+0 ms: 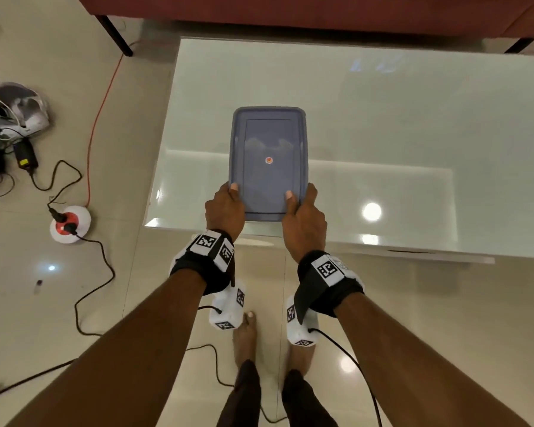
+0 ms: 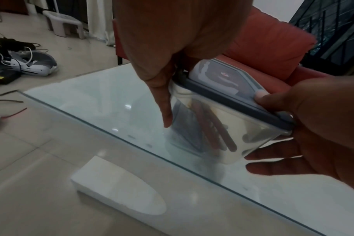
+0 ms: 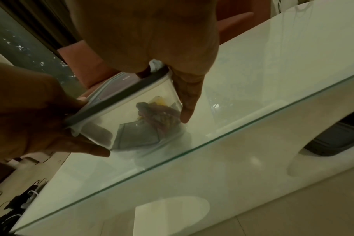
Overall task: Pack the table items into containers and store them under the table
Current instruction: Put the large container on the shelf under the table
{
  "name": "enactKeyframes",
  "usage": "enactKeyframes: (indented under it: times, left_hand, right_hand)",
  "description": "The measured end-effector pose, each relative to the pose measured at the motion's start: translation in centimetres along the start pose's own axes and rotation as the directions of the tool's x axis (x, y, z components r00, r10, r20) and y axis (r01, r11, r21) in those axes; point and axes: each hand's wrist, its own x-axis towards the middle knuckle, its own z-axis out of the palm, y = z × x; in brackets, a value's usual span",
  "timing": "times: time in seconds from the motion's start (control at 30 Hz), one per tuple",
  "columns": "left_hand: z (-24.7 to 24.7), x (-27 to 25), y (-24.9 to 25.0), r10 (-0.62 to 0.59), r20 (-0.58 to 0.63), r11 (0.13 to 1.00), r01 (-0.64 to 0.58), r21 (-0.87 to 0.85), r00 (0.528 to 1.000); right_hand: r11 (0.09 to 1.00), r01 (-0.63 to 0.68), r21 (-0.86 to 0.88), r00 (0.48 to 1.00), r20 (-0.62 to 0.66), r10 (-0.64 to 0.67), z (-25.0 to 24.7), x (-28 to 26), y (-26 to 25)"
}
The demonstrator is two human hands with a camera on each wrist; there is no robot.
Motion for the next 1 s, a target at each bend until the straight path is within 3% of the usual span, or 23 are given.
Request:
enactKeyframes:
  times: [0.2,0.37,0.47,0.6,0.7,0.8,0.87,1.0]
  left_hand:
    - [-0.5,-8.7,-5.2,0.013,-0.076,0.997,-0.007,0.078,0.997]
    - [-3.1,-17.9,-15.2,-0.001,-0.044,0.993,0.006,0.117,0.999]
    - [-4.4,-19.5,-19.6,-0.071,0.056,0.979,0.059,0.195,0.996]
    - [-4.1,-16.3,-22.9,-0.065,0.102,0.964,0.036,0.264,0.993]
    - [-2.2,-10.9,-24.9,-0.050,0.092,0.975,0.029,0.218,0.995]
    - [0.2,-4.8,-27.2,-0.148,0.150,0.977,0.122,0.175,0.978]
    - [1.4,-1.9,-28.5,-0.214,0.188,0.972,0.190,0.138,0.959]
    - [3.9,3.0,-29.8,-0.217,0.183,0.975,0.201,0.099,0.959]
  right_hand:
    - [0.995,0.025,-0.096,0.988,-0.151,-0.039,1.7,-9.9,2.7]
    - [0.969,-0.027,-0.247,0.994,0.097,0.052,3.8,-21.6,7.3]
    - [0.976,-0.073,-0.204,0.989,0.108,0.096,5.4,-24.7,7.4]
    - [0.955,-0.048,-0.294,0.996,0.052,0.066,7.2,-23.2,5.4]
    - [0.950,-0.141,-0.278,0.966,0.172,0.194,9.1,-20.2,4.8]
    - [0.929,-0.281,-0.240,0.915,0.224,0.334,14.1,-16.7,7.6]
    - [0.939,-0.276,-0.205,0.926,0.203,0.317,17.6,-14.5,9.7]
    - [0.958,-0.220,-0.184,0.948,0.190,0.254,22.8,-9.1,13.0]
